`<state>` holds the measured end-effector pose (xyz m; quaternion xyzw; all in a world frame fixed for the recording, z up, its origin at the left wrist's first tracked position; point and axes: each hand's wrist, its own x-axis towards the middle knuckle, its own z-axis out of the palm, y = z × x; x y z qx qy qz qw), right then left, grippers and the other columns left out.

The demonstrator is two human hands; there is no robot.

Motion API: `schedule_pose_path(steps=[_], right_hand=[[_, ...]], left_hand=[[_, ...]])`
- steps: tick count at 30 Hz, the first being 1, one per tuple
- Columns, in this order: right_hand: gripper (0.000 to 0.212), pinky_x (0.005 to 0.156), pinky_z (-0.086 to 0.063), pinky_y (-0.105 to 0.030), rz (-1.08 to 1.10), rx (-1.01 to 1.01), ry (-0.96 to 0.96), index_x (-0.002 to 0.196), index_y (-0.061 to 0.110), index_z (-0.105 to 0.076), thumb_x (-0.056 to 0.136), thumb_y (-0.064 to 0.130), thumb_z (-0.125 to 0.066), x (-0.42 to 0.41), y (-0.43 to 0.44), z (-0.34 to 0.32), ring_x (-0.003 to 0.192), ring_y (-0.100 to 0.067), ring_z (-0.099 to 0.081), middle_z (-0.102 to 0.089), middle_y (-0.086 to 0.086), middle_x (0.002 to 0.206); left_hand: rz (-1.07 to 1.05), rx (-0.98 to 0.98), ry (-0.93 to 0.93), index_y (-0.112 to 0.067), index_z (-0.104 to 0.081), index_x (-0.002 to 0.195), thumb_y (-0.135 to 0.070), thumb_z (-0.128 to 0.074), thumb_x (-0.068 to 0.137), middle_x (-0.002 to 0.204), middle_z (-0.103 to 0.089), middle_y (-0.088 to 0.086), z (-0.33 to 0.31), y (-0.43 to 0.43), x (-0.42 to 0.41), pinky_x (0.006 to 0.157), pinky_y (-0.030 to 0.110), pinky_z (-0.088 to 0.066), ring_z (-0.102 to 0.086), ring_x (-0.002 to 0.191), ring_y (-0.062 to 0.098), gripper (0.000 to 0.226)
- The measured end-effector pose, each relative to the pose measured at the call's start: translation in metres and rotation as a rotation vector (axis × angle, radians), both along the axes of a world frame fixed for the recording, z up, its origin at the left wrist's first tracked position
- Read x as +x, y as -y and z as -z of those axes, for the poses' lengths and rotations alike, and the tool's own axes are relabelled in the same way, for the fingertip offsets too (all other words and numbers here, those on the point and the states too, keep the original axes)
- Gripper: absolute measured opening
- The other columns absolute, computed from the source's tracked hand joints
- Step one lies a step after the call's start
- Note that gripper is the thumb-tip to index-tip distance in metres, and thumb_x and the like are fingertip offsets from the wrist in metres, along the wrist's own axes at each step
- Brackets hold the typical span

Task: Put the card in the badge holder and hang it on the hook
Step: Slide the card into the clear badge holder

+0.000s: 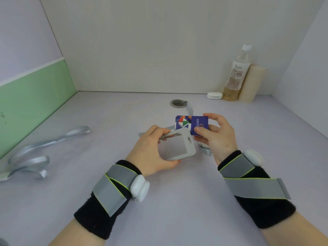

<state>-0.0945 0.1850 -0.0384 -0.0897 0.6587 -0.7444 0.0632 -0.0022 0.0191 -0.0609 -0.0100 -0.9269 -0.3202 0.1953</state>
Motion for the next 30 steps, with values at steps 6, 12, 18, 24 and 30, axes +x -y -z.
schedule_pose_path(steps=[6, 12, 18, 24, 30], right_hand=[[0.038, 0.064, -0.059, -0.027, 0.062, -0.045, -0.027, 0.112, 0.016, -0.053, 0.081, -0.002, -0.065, -0.0019, -0.0017, -0.0031, 0.074, -0.015, -0.071, -0.071, -0.01, 0.088], [0.038, 0.06, -0.058, -0.025, -0.063, 0.02, -0.006, 0.113, 0.015, -0.054, 0.081, -0.003, -0.065, -0.0008, -0.0016, -0.002, 0.067, -0.013, -0.071, -0.071, -0.01, 0.087], [0.038, 0.068, -0.057, -0.032, -0.044, 0.1, 0.024, 0.117, 0.016, -0.057, 0.082, 0.003, -0.065, -0.0041, -0.0038, -0.0017, 0.082, -0.025, -0.069, -0.07, -0.015, 0.099], [0.035, 0.063, -0.054, -0.028, -0.113, 0.211, 0.009, 0.113, 0.015, -0.058, 0.081, 0.005, -0.065, -0.002, -0.0038, -0.0006, 0.086, -0.026, -0.067, -0.07, -0.015, 0.101], [0.028, 0.061, -0.051, -0.03, -0.155, 0.263, -0.007, 0.105, 0.014, -0.063, 0.08, 0.002, -0.062, -0.0008, -0.0037, 0.0005, 0.078, -0.025, -0.063, -0.068, -0.016, 0.092]], left_hand=[[-0.001, 0.017, -0.007, -0.02, -0.055, 0.118, -0.04, -0.083, 0.056, 0.103, -0.05, -0.009, 0.0016, 0.0016, -0.0006, 0.084, 0.005, -0.039, -0.052, 0.091, 0.0, 0.071], [0.011, 0.011, -0.012, -0.021, -0.055, 0.119, -0.041, -0.083, 0.056, 0.103, -0.049, -0.01, 0.0024, 0.0017, -0.001, 0.087, 0.013, -0.044, -0.052, 0.092, 0.002, 0.072], [0.017, 0.021, -0.011, -0.021, -0.055, 0.119, -0.04, -0.083, 0.056, 0.105, -0.051, -0.008, 0.0036, 0.003, -0.0016, 0.087, 0.012, -0.043, -0.053, 0.093, 0.002, 0.071], [-0.008, 0.049, -0.017, -0.021, -0.056, 0.116, -0.041, -0.082, 0.055, 0.102, -0.051, -0.01, 0.005, 0.0062, -0.0026, 0.085, 0.011, -0.043, -0.054, 0.094, 0.003, 0.069], [-0.05, 0.043, -0.014, -0.021, -0.055, 0.112, -0.049, -0.078, 0.054, 0.104, -0.053, -0.008, 0.0066, 0.008, -0.0036, 0.085, 0.022, -0.049, -0.058, 0.093, 0.008, 0.068]])
